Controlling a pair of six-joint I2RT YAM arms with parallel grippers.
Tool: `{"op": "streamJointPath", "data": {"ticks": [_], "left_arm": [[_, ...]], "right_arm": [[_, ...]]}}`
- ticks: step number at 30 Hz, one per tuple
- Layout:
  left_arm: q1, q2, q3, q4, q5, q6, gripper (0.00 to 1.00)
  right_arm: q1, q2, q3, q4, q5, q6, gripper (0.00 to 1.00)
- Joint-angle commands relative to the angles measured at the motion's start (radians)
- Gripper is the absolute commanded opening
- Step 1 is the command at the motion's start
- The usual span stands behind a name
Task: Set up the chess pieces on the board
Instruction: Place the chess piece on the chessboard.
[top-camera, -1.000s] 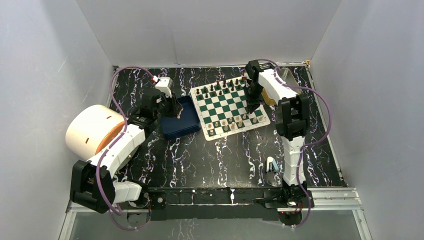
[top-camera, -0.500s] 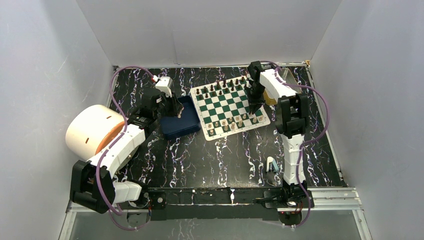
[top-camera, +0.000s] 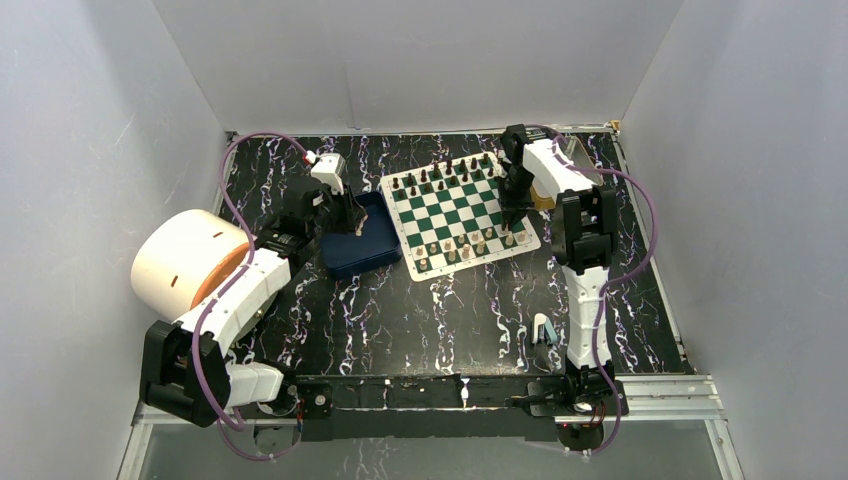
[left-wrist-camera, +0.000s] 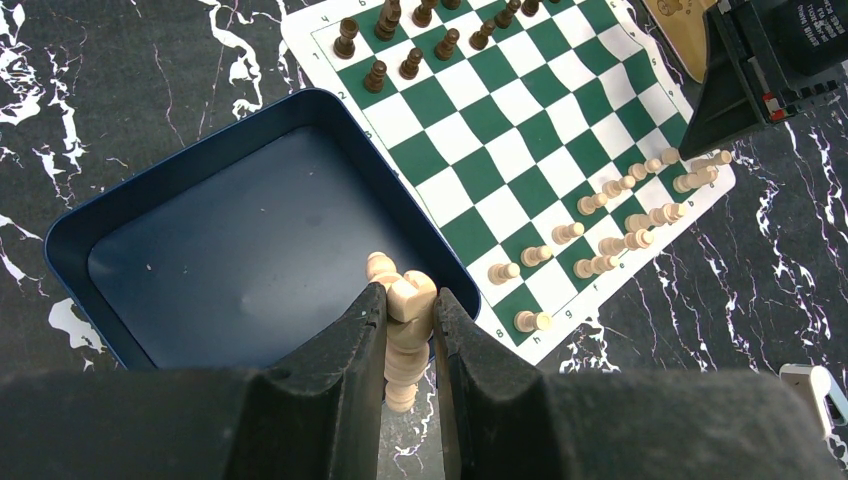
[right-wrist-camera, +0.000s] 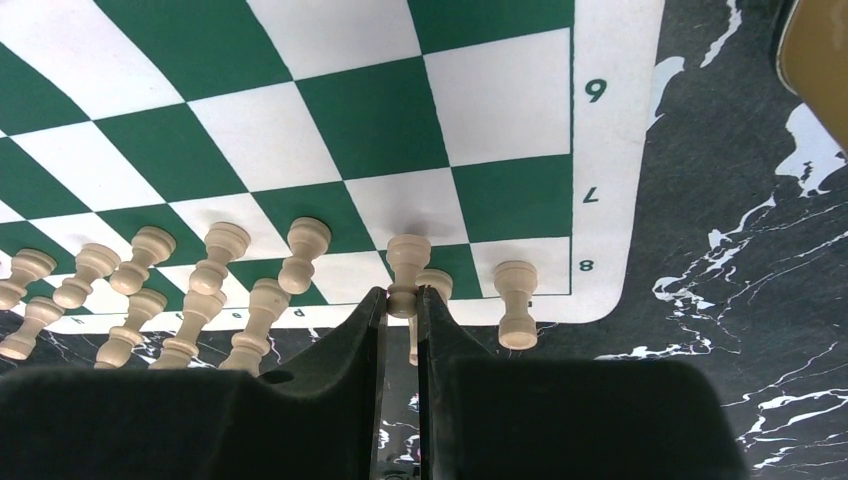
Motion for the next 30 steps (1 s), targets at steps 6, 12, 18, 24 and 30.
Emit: {"op": "streamJointPath", "data": {"ticks": [6,12,18,24,30], "left_arm": [[-0.004,-0.04,0.017,0.012,0.011,0.002,0.0],[-0.004,-0.041,0.019,0.012,0.012,0.003,0.0],[-0.004,-0.042,0.02,0.01,0.01,0.004,0.0],[-0.004,-0.043,0.02,0.008,0.009,0.004,0.0],[-0.004,-0.043,0.02,0.008,0.007,0.004,0.0]], "right_arm": [[-0.009,0.022,0.04,-0.001,-0.025,-0.013,0.19],[-0.009,0.029,0.035,0.006,-0.03,-0.01,0.19],[-0.009,0.03,0.053,0.007,-0.025,-0.007,0.19],[-0.01,0.036,0.071,0.001,-0.026,-0.008,0.19],[-0.009,0.047,0.07,-0.007,-0.025,-0.009,0.19]]}}
